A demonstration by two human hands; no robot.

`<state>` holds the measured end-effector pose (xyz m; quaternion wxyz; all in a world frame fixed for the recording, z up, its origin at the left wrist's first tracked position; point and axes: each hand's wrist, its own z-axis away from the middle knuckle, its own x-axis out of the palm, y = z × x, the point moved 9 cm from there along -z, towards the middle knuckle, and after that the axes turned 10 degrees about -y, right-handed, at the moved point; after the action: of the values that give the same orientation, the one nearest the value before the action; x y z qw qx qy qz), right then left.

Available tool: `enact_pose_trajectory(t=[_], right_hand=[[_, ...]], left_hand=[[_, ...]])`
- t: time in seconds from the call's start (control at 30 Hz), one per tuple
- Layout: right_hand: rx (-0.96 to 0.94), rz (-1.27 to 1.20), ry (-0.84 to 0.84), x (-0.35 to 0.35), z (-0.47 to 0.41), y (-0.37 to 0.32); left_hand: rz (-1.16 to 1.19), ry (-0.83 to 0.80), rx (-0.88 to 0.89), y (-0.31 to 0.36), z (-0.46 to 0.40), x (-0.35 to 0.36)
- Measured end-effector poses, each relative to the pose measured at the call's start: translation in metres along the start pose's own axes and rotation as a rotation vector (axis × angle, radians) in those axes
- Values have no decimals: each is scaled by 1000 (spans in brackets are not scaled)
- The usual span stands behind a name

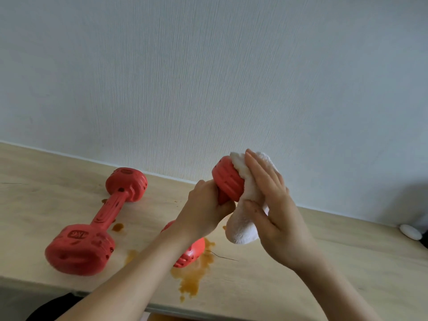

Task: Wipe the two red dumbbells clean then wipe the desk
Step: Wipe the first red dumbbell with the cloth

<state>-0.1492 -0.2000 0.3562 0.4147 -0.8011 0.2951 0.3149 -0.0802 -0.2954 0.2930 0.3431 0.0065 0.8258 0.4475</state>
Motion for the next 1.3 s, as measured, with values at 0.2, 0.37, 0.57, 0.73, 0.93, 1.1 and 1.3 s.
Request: enact_pose_trajectory(t=[0.2, 0.37, 0.57, 0.73, 0.93, 1.1, 1.3], right_hand=[[-51, 328, -39, -13, -42, -18], [132, 463, 61, -12, -54, 7], [49, 121, -93, 5, -13, 47], [79, 37, 25, 3, -8, 67], [139, 314, 180, 6, -11, 52], [17, 711, 302, 16, -40, 23], [-53, 364, 279, 15, -31, 51]], left_hand=[[-174, -1, -13, 20, -2, 5], [-158, -61, 12, 18, -5, 7], [-57, -5, -59, 2, -14, -7], [-2, -230, 16, -1, -10, 19], [36, -225, -70, -8, -9, 27], [-118, -102, -95, -2, -12, 25], [224, -224, -129, -18, -8, 41]])
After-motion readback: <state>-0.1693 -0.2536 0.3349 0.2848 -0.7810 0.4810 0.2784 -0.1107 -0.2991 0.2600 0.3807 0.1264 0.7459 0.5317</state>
